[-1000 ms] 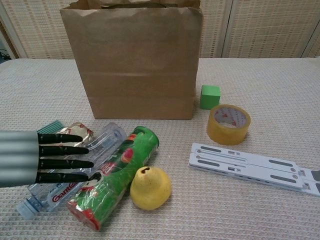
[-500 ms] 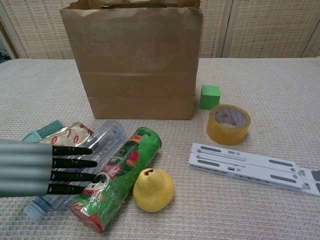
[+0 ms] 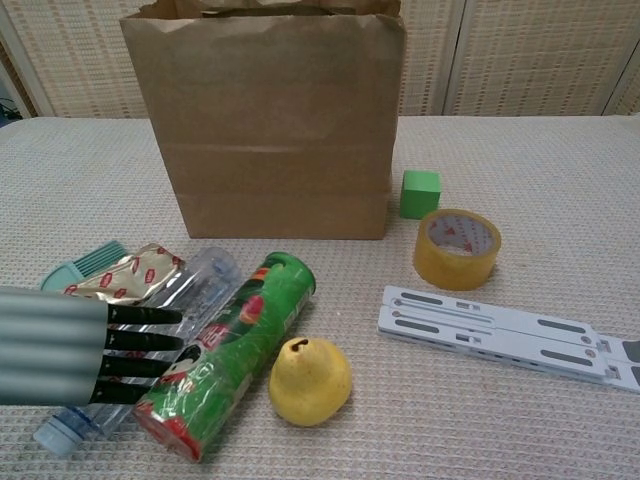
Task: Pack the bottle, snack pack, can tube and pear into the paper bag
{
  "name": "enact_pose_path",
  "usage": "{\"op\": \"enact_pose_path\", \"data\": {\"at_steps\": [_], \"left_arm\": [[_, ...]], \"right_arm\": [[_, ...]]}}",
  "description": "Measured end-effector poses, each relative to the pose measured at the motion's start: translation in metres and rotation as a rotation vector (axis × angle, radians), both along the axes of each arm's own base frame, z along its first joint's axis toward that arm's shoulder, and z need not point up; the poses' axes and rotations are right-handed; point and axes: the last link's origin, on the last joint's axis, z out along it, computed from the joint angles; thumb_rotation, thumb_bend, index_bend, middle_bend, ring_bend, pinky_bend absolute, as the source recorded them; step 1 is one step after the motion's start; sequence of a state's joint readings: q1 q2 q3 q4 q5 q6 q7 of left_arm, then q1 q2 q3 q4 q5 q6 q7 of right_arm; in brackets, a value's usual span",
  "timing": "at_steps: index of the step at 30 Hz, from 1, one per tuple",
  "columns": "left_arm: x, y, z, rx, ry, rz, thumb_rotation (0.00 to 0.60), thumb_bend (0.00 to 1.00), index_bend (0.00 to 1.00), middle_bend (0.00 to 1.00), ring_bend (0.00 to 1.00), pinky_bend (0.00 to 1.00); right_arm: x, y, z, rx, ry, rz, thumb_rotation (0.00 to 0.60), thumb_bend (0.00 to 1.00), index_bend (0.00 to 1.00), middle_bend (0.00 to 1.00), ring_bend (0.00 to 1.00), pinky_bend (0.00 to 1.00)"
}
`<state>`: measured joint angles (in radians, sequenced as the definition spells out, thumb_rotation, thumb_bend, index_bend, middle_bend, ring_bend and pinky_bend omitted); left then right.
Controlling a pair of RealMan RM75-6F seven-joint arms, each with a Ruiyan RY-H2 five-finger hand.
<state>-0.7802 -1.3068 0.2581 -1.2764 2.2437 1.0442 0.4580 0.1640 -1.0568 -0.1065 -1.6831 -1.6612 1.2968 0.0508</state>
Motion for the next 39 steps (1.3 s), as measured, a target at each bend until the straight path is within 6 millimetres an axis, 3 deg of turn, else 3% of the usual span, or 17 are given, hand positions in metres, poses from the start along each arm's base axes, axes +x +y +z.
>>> {"op": "enact_pose_path", "data": {"at_steps": [7, 16, 20, 25, 31, 39], "left_arm": [[0.000, 0.001, 0.027, 0.040, -0.030, 0.007, 0.600, 0.63, 0.64, 0.65, 0.60, 0.73], [-0.003, 0.002, 0.090, 0.131, -0.183, 0.079, 0.600, 0.63, 0.65, 0.66, 0.61, 0.75], [-0.008, 0.013, 0.125, 0.238, -0.241, 0.136, 0.600, 0.63, 0.65, 0.66, 0.61, 0.75], [-0.001, 0.031, 0.149, 0.351, -0.393, 0.229, 0.600, 0.63, 0.65, 0.66, 0.62, 0.74], [0.033, 0.054, 0.170, 0.415, -0.812, 0.377, 0.600, 0.63, 0.65, 0.66, 0.61, 0.74], [0.095, 0.050, 0.156, 0.173, -1.316, 0.599, 0.600, 0.64, 0.66, 0.66, 0.61, 0.73]], "right_arm": [[0.000, 0.000, 0.000, -0.005, 0.001, 0.000, 0.600, 0.03, 0.00, 0.00, 0.00, 0.01], [0.000, 0.000, 0.000, -0.010, 0.007, 0.000, 0.600, 0.03, 0.00, 0.00, 0.00, 0.01], [0.000, 0.000, 0.000, -0.013, 0.012, 0.000, 0.600, 0.03, 0.00, 0.00, 0.00, 0.01], [0.000, 0.000, 0.000, -0.019, 0.017, 0.003, 0.600, 0.03, 0.00, 0.00, 0.00, 0.01], [-0.001, 0.000, 0.000, -0.023, 0.019, 0.005, 0.600, 0.03, 0.00, 0.00, 0.00, 0.01], [0.000, 0.000, 0.000, -0.020, 0.018, 0.005, 0.600, 0.03, 0.00, 0.00, 0.00, 0.01]]}}
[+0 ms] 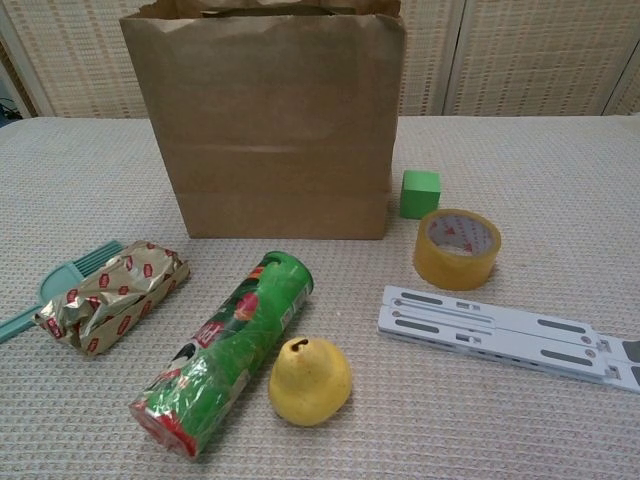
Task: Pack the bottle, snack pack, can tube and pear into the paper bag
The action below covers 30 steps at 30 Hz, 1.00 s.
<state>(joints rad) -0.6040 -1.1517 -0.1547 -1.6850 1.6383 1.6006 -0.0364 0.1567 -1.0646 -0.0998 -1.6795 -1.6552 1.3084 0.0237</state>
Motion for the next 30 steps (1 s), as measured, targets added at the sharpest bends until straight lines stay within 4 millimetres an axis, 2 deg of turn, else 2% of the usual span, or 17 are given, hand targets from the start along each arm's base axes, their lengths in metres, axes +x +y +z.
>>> {"op": "enact_pose_path", "data": {"at_steps": [5, 14, 19, 26, 30], "left_arm": [[0.041, -0.010, -0.023, -0.153, -0.173, -0.039, 0.600, 0.64, 0.66, 0.66, 0.61, 0.74], [0.086, 0.003, -0.055, -0.244, -0.183, -0.049, 0.600, 0.64, 0.66, 0.66, 0.62, 0.74], [0.097, 0.010, -0.067, -0.258, -0.141, -0.046, 0.600, 0.63, 0.65, 0.65, 0.61, 0.73], [0.113, 0.039, -0.098, -0.263, 0.042, -0.006, 0.600, 0.59, 0.61, 0.62, 0.59, 0.71], [0.122, 0.054, -0.107, -0.241, 0.097, 0.001, 0.600, 0.59, 0.61, 0.62, 0.58, 0.70]], "right_arm": [[0.000, 0.000, 0.000, 0.003, -0.003, -0.001, 0.600, 0.03, 0.00, 0.00, 0.00, 0.01], [0.000, 0.000, 0.001, 0.006, -0.006, -0.004, 0.600, 0.03, 0.00, 0.00, 0.00, 0.01], [0.000, 0.000, 0.001, 0.009, -0.006, -0.009, 0.600, 0.03, 0.00, 0.00, 0.00, 0.01], [0.000, -0.001, 0.001, 0.010, -0.006, -0.017, 0.600, 0.03, 0.00, 0.00, 0.00, 0.01], [-0.001, -0.001, 0.001, 0.012, -0.004, -0.021, 0.600, 0.03, 0.00, 0.00, 0.00, 0.01]]}}
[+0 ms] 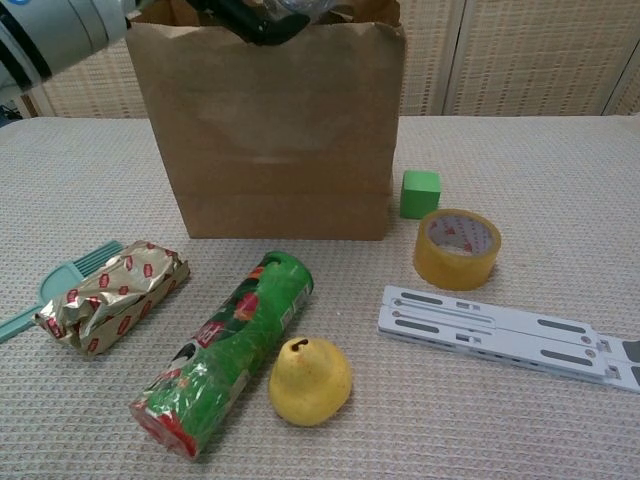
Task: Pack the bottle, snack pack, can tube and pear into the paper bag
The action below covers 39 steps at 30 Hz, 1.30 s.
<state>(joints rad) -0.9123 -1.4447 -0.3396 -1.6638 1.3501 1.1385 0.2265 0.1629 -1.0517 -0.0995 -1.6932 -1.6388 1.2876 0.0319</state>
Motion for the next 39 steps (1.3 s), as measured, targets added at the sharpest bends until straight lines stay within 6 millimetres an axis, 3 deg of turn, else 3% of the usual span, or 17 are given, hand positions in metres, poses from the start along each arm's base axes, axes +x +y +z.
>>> {"op": "enact_pose_path", "data": {"at_steps": [7, 14, 27, 39], "left_arm": [[0.020, 0.021, 0.000, 0.050, 0.033, -0.010, 0.600, 0.56, 0.59, 0.60, 0.57, 0.68], [0.023, 0.029, 0.013, 0.051, 0.188, -0.010, 0.600, 0.54, 0.59, 0.60, 0.57, 0.69], [0.028, 0.011, 0.044, 0.036, 0.313, -0.003, 0.600, 0.54, 0.60, 0.61, 0.58, 0.69], [0.031, -0.005, 0.053, -0.063, 0.213, 0.092, 0.600, 0.55, 0.60, 0.62, 0.59, 0.70]], "right_arm": [[-0.001, -0.001, 0.001, -0.001, -0.002, -0.012, 0.600, 0.03, 0.00, 0.00, 0.00, 0.01], [0.000, -0.001, 0.001, 0.003, -0.007, -0.009, 0.600, 0.03, 0.00, 0.00, 0.00, 0.01], [0.000, 0.000, 0.002, 0.000, -0.007, -0.001, 0.600, 0.03, 0.00, 0.00, 0.00, 0.01], [0.000, 0.000, 0.003, -0.016, -0.006, 0.013, 0.600, 0.03, 0.00, 0.00, 0.00, 0.00]]}}
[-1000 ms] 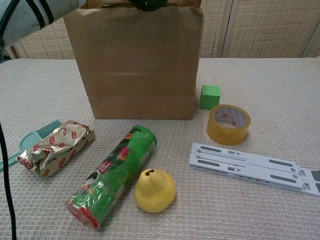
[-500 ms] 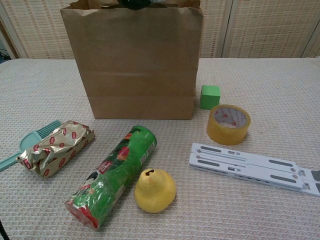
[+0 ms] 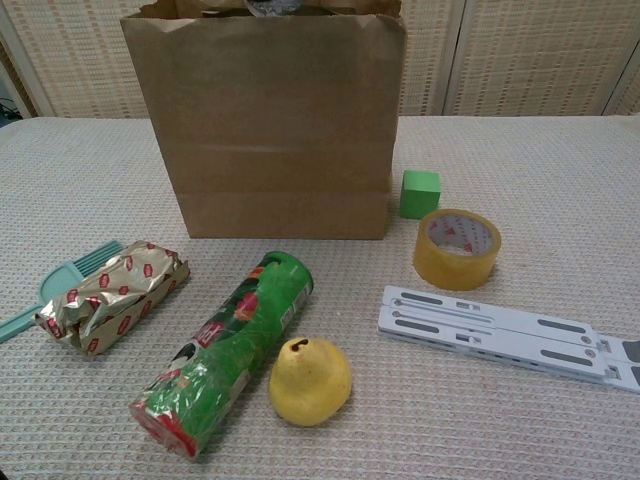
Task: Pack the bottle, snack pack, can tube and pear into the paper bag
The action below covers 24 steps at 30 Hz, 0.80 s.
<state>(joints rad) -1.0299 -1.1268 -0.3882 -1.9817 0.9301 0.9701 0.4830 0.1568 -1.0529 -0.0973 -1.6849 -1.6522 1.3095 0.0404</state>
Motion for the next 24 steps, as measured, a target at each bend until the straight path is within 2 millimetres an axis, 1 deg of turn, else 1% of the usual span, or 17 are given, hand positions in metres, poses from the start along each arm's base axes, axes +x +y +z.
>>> {"op": "enact_pose_path", "data": {"at_steps": [5, 9, 10, 11, 12, 13, 14, 15, 17, 18, 20, 24], "left_arm": [[0.001, -0.001, -0.001, -0.068, -0.050, 0.090, 0.600, 0.55, 0.61, 0.61, 0.59, 0.70], [0.004, 0.001, -0.003, -0.133, -0.104, 0.180, 0.600, 0.54, 0.58, 0.60, 0.58, 0.69], [0.006, 0.001, -0.003, -0.146, -0.115, 0.196, 0.600, 0.53, 0.55, 0.57, 0.55, 0.67], [0.010, 0.002, -0.004, -0.159, -0.127, 0.209, 0.600, 0.50, 0.47, 0.50, 0.48, 0.62], [0.014, 0.002, -0.005, -0.167, -0.134, 0.213, 0.600, 0.46, 0.39, 0.41, 0.39, 0.55], [0.017, 0.002, -0.006, -0.174, -0.138, 0.214, 0.600, 0.45, 0.33, 0.35, 0.33, 0.50], [0.021, 0.002, -0.008, -0.182, -0.142, 0.213, 0.600, 0.42, 0.23, 0.24, 0.22, 0.41], [0.024, 0.001, -0.009, -0.186, -0.141, 0.210, 0.600, 0.40, 0.15, 0.16, 0.15, 0.36], [0.027, 0.001, -0.013, -0.191, -0.139, 0.205, 0.600, 0.39, 0.05, 0.08, 0.06, 0.29], [0.028, 0.000, -0.014, -0.193, -0.142, 0.204, 0.600, 0.39, 0.02, 0.05, 0.03, 0.26], [0.030, -0.001, -0.016, -0.196, -0.150, 0.202, 0.600, 0.38, 0.00, 0.01, 0.00, 0.22], [0.032, -0.002, -0.019, -0.192, -0.147, 0.190, 0.600, 0.38, 0.00, 0.00, 0.00, 0.20]], "right_arm": [[0.000, 0.001, 0.000, -0.004, 0.004, 0.003, 0.600, 0.03, 0.00, 0.00, 0.00, 0.00], [-0.001, 0.000, 0.000, -0.005, 0.003, 0.000, 0.600, 0.03, 0.00, 0.00, 0.00, 0.00], [-0.001, 0.000, 0.000, -0.004, 0.003, 0.000, 0.600, 0.03, 0.00, 0.00, 0.00, 0.00], [-0.001, 0.000, 0.000, -0.005, 0.004, 0.000, 0.600, 0.03, 0.00, 0.00, 0.00, 0.00], [-0.001, 0.000, 0.000, -0.005, 0.003, 0.000, 0.600, 0.03, 0.00, 0.00, 0.00, 0.00], [-0.001, 0.000, 0.000, -0.004, 0.003, 0.000, 0.600, 0.03, 0.00, 0.00, 0.00, 0.00], [-0.001, 0.000, 0.000, -0.003, 0.003, 0.000, 0.600, 0.03, 0.00, 0.00, 0.00, 0.00], [-0.001, 0.000, 0.000, -0.001, 0.002, 0.000, 0.600, 0.03, 0.00, 0.00, 0.00, 0.00], [-0.001, 0.000, 0.000, -0.001, 0.002, 0.000, 0.600, 0.03, 0.00, 0.00, 0.00, 0.00], [-0.001, 0.000, 0.000, -0.002, 0.002, 0.001, 0.600, 0.03, 0.00, 0.00, 0.00, 0.00], [-0.001, 0.000, 0.001, -0.002, -0.001, 0.000, 0.600, 0.03, 0.00, 0.00, 0.00, 0.00], [-0.001, 0.001, 0.001, 0.003, 0.000, 0.002, 0.600, 0.03, 0.00, 0.00, 0.00, 0.00]]}}
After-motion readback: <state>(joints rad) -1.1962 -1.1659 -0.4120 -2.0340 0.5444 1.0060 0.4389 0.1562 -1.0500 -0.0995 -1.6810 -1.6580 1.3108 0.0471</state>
